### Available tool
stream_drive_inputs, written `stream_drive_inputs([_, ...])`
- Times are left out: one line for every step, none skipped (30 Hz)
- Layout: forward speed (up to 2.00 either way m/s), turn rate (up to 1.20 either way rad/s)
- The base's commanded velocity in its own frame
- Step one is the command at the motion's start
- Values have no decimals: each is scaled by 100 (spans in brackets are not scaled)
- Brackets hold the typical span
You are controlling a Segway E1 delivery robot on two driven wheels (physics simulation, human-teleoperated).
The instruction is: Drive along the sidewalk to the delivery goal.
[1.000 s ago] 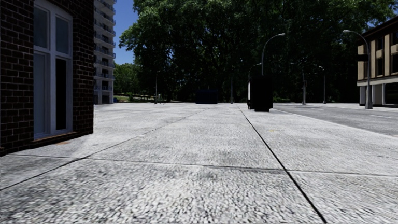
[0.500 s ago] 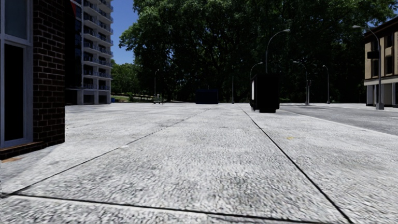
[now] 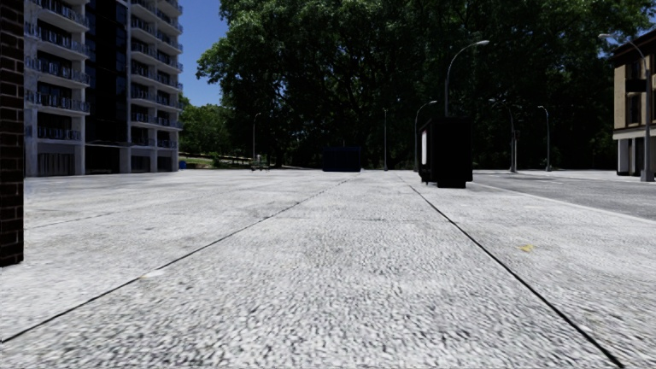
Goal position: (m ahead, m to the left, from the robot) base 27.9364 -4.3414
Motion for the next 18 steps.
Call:
stream_drive_inputs([200, 0])
stream_drive_inputs([200, 0])
stream_drive_inputs([200, 0])
stream_drive_inputs([200, 0])
stream_drive_inputs([200, 0])
stream_drive_inputs([200, 0])
stream_drive_inputs([200, 0])
stream_drive_inputs([200, 0])
stream_drive_inputs([200, 0])
stream_drive_inputs([200, 0])
stream_drive_inputs([200, 0])
stream_drive_inputs([200, 0])
stream_drive_inputs([200, 0])
stream_drive_inputs([200, 0])
stream_drive_inputs([200, 0])
stream_drive_inputs([200, 0])
stream_drive_inputs([200, 0])
stream_drive_inputs([200, 0])
